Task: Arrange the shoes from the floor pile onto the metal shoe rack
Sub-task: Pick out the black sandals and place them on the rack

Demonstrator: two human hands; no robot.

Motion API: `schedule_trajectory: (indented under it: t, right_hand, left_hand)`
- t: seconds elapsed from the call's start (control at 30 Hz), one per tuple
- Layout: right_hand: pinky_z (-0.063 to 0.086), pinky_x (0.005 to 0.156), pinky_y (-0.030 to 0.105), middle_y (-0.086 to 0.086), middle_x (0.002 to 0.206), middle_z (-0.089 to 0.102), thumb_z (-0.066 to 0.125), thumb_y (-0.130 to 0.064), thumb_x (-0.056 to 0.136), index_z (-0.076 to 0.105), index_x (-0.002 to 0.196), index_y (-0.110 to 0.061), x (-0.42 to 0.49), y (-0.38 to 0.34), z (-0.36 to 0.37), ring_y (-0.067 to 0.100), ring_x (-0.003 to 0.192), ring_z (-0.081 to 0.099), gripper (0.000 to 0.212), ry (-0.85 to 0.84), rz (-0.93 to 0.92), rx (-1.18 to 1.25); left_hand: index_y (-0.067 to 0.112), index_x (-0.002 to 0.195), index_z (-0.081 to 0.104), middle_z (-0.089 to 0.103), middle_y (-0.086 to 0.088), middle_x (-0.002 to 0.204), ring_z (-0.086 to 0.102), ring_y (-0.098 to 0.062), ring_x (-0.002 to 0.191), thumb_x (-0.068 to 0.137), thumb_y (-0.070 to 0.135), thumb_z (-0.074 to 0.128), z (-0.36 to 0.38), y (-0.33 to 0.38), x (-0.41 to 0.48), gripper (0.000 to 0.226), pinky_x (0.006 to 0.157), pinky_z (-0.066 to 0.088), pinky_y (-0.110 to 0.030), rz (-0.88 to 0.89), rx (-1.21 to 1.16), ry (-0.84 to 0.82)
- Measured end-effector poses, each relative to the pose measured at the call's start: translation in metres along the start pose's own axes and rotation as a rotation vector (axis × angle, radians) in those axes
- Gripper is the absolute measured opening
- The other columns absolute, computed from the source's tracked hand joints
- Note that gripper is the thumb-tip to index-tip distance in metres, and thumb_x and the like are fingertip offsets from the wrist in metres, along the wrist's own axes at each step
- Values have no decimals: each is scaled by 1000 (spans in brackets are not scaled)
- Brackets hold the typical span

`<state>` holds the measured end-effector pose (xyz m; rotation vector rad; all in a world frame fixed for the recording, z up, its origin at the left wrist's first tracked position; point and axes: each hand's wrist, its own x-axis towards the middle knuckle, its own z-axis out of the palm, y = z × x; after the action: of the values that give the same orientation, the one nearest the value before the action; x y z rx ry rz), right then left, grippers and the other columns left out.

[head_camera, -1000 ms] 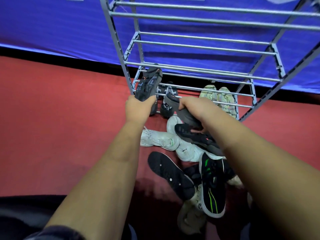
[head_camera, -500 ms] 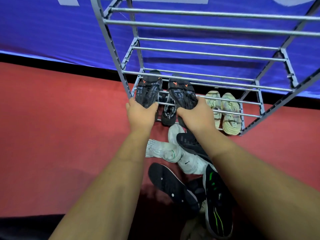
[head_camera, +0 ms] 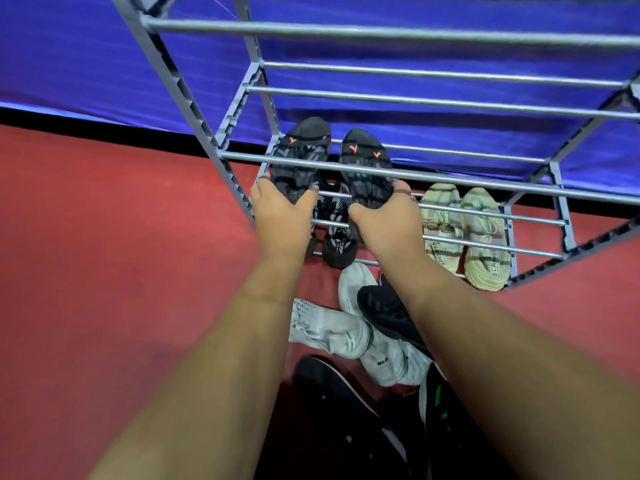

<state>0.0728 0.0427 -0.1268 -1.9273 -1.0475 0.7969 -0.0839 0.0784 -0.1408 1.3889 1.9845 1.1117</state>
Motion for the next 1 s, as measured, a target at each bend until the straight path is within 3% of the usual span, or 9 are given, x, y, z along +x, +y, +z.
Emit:
schedule_trajectory:
  t: [0.07, 0.13, 0.2, 0.33, 0.43, 0.57, 0.7, 0.9, 1.0]
  right_hand:
    - [47, 59, 9, 4, 107, 69, 80, -25, 76, 49, 110, -22, 7, 1, 4, 13, 84, 67, 46, -3, 6, -26]
    - [55, 83, 29, 8, 118, 60, 79, -30, 77, 54, 119, -13, 11, 4, 9, 27, 106, 63, 51, -14, 2, -104]
    - [49, 96, 37, 10, 124, 54, 77, -36, 79, 52, 130, -12, 13, 7, 15, 33, 120, 53, 61, -42, -22, -203]
    - [48, 99, 43, 11, 137, 50, 74, -51, 75, 46, 140, -16, 7, 13, 15, 37, 121, 49, 79, -106, -65, -259]
    - [42, 112, 48, 11, 161, 31, 76, -48, 73, 33, 155, -17, 3, 23, 7, 43, 140, 39, 97, -207, -153, -282]
    - [29, 127, 39, 7, 174, 10, 83, -39, 82, 18, 169, -19, 0, 37, 2, 27, 160, 18, 111, -278, -235, -263]
    - [25, 116, 19, 5, 173, 17, 90, -51, 78, 29, 165, -24, 4, 32, 11, 18, 155, 32, 109, -254, -260, -204]
    - [19, 120, 20, 6, 175, 15, 88, -57, 79, 29, 167, -23, 9, 28, 19, 18, 159, 24, 111, -364, -312, -263]
    - [25, 116, 17, 6, 175, 19, 85, -46, 87, 33, 165, -24, 6, 29, 17, 12, 145, 40, 97, -365, -365, -304]
  left_hand:
    - [1, 136, 56, 55, -11, 132, 55, -28, 122, 86, 44, 82, 8, -1, 6, 71, 105, 44, -38, 15, 30, 4]
    - [3, 143, 52, 54, -11, 135, 54, -27, 124, 86, 44, 83, 14, -4, 7, 77, 108, 44, -37, 29, 68, -9]
    - [4, 145, 50, 52, -9, 137, 52, -26, 127, 85, 43, 83, 17, -10, 4, 79, 110, 44, -38, 28, 80, -29]
    - [4, 152, 43, 49, -9, 139, 49, -27, 134, 81, 37, 83, 13, -22, 1, 88, 117, 42, -42, 77, 108, -92]
    - [6, 144, 47, 52, -8, 136, 46, -30, 134, 74, 34, 84, 7, -31, -3, 84, 117, 39, -43, 87, 142, -71]
    - [12, 147, 51, 55, -3, 140, 50, -24, 136, 74, 33, 90, 5, -37, -16, 85, 117, 42, -43, -7, -25, 0]
    - [22, 139, 58, 62, 6, 130, 61, -18, 126, 77, 32, 86, 2, -33, -11, 69, 109, 50, -43, -40, -139, 41]
    - [38, 124, 57, 64, 18, 114, 65, -8, 112, 78, 25, 85, -6, -34, -8, 56, 104, 53, -35, -24, -122, 3]
    - [31, 127, 60, 69, 9, 119, 68, -8, 109, 81, 15, 82, -7, -37, -10, 53, 102, 54, -33, -38, -183, -26]
